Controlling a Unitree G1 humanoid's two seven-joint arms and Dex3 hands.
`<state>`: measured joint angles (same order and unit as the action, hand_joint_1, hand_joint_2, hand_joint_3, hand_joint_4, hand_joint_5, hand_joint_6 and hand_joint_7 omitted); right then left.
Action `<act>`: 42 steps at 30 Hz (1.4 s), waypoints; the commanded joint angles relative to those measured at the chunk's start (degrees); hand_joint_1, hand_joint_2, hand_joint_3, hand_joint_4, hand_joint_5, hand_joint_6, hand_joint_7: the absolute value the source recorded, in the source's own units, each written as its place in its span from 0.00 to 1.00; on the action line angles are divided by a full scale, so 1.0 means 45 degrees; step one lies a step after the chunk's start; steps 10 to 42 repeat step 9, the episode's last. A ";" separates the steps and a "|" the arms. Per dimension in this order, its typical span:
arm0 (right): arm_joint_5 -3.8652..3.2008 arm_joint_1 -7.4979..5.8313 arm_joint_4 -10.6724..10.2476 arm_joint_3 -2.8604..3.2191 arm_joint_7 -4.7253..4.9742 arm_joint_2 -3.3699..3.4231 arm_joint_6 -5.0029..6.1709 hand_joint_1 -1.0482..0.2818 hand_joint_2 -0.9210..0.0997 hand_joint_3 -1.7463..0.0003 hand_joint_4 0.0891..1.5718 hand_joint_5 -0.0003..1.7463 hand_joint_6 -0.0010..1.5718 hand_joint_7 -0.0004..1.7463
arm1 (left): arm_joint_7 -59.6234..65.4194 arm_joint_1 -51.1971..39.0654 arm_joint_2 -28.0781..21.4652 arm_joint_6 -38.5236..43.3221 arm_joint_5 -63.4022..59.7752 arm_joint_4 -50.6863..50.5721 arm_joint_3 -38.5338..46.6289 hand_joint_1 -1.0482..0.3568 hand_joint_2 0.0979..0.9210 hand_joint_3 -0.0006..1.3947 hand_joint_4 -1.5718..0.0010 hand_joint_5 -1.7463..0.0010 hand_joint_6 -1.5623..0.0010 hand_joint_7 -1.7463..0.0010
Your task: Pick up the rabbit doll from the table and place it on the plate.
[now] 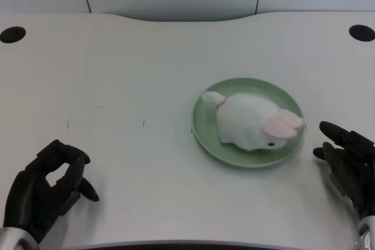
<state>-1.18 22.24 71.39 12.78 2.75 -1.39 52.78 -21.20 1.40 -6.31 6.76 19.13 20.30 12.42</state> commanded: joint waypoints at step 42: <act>0.0100 0.0121 0.0032 -0.0059 0.0229 -0.0152 -0.0146 0.54 0.00 0.82 0.39 0.50 0.59 0.01 | 0.0083 0.0297 -0.0061 -0.0021 0.0175 0.0369 0.0518 0.37 1.00 0.41 0.54 0.00 0.74 0.02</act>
